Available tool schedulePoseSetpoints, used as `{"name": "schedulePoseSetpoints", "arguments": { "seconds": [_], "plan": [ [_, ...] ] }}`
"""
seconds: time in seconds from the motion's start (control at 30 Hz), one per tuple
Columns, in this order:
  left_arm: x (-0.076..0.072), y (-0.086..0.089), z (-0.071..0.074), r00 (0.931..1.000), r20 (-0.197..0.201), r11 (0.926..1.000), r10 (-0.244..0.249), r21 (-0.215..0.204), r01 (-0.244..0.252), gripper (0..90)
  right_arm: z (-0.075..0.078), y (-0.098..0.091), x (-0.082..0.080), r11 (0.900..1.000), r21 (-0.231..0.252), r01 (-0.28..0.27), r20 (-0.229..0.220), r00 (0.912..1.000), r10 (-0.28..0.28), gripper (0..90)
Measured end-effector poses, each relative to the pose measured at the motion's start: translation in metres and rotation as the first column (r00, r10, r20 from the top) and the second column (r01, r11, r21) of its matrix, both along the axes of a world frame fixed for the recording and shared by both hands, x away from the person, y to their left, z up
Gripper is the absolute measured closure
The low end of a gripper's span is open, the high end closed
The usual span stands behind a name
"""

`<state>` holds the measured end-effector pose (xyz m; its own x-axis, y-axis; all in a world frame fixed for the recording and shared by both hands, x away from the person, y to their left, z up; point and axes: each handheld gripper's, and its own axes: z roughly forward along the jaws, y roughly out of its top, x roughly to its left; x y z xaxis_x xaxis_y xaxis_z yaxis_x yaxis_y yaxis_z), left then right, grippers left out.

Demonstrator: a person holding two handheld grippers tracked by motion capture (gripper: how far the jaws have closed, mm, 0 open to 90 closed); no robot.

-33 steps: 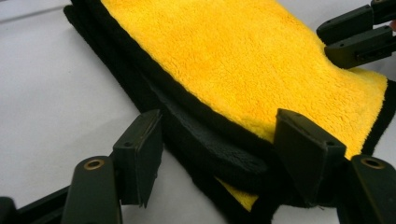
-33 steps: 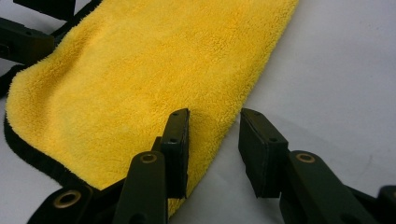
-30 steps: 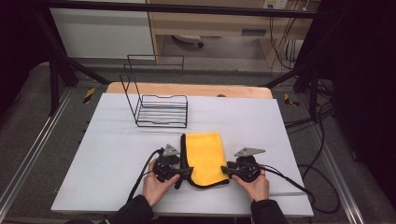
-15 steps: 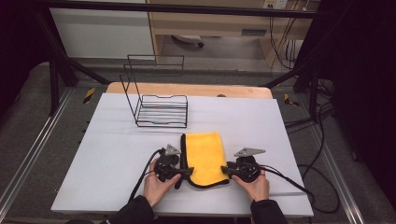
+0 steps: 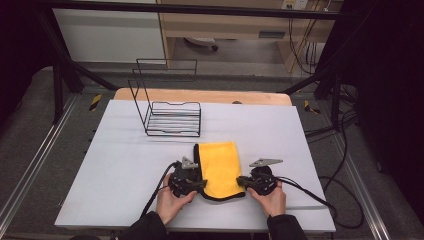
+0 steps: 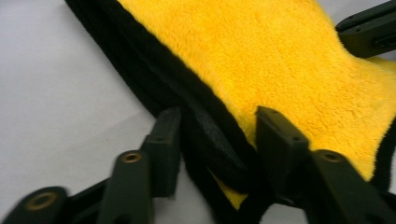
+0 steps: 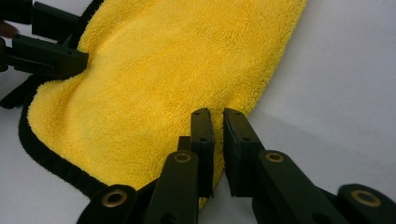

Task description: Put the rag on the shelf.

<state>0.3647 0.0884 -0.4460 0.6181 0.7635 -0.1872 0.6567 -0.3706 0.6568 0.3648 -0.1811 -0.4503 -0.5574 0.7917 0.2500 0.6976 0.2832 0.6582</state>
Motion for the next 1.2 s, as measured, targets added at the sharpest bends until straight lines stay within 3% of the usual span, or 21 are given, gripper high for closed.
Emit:
{"name": "schedulePoseSetpoints", "arguments": {
  "seconds": [0.03,0.07,0.13,0.27,0.43,0.57,0.67,0.77,0.83,0.87,1.0,1.07,1.1,1.13,1.2],
  "plan": [
    [0.0,0.0,0.0,0.9999,-0.013,0.9998,-0.006,-0.018,0.006,69.3,0.0,0.0,0.0,0.9999,0.007,0.009,-0.003,1.0,-0.009,87.6],
    [0.001,0.001,-0.001,0.9994,-0.028,0.9991,-0.018,-0.04,0.017,72.9,0.001,0.001,0.0,0.9998,0.011,0.013,-0.003,0.9999,-0.013,88.0],
    [0.002,0.003,-0.001,0.9991,-0.028,0.9985,-0.033,-0.044,0.032,75.8,0.001,0.0,-0.001,0.9998,0.014,0.012,-0.007,0.9999,-0.012,88.4],
    [0.004,0.007,0.001,0.9979,-0.033,0.9974,-0.055,-0.048,0.053,78.3,0.004,-0.001,-0.002,0.9991,0.04,0.01,-0.019,0.9998,-0.009,88.6],
    [0.002,0.018,0.009,0.9946,-0.063,0.9961,-0.082,-0.038,0.08,79.8,0.009,0.001,-0.013,0.9951,0.099,0.002,-0.065,0.9979,0.004,88.6],
    [-0.001,0.021,0.011,0.9933,-0.064,0.9951,-0.096,-0.03,0.094,79.4,0.011,0.004,-0.022,0.9952,0.097,-0.009,-0.074,0.9972,0.016,88.4],
    [-0.005,0.018,0.009,0.9942,-0.032,0.9947,-0.103,0.002,0.103,77.7,0.008,0.005,-0.024,0.9982,0.06,-0.001,-0.069,0.9976,0.005,85.6],
    [-0.007,0.018,0.011,0.9945,-0.005,0.9942,-0.104,0.027,0.104,71.7,0.006,0.003,-0.023,0.9992,0.036,-0.015,-0.051,0.9986,0.017,74.5],
    [-0.008,0.019,0.013,0.9946,0.016,0.9939,-0.103,0.041,0.102,65.9,0.007,0.001,-0.022,0.999,0.04,-0.021,-0.002,0.9998,0.021,66.8],
    [-0.009,0.022,0.018,0.9938,0.046,0.9934,-0.101,0.059,0.099,62.4,0.008,-0.001,-0.022,0.9985,0.048,-0.027,0.024,0.9994,0.025,62.4],
    [0.0,0.032,0.028,0.9926,0.09,0.9951,-0.082,0.063,0.077,44.9,0.014,-0.009,-0.017,0.9973,0.068,-0.027,0.116,0.9931,0.019,46.5],
    [0.004,0.034,0.03,0.993,0.091,0.9955,-0.076,0.063,0.07,36.6,0.015,-0.012,-0.015,0.9979,0.058,-0.03,0.157,0.9874,0.021,39.7],
    [0.009,0.036,0.032,0.9937,0.09,0.9962,-0.068,0.059,0.063,36.6,0.015,-0.012,-0.015,0.9979,0.058,-0.03,0.157,0.9874,0.021,39.7],
    [0.013,0.037,0.033,0.9937,0.093,0.9972,-0.064,0.046,0.059,30.3,0.015,-0.015,-0.011,0.9977,0.059,-0.032,0.178,0.9839,0.022,32.1],
    [0.022,0.038,0.035,0.9945,0.086,0.9979,-0.059,0.032,0.056,27.7,0.014,-0.016,-0.01,0.9978,0.059,-0.032,0.183,0.9829,0.021,28.8]
  ]
}}
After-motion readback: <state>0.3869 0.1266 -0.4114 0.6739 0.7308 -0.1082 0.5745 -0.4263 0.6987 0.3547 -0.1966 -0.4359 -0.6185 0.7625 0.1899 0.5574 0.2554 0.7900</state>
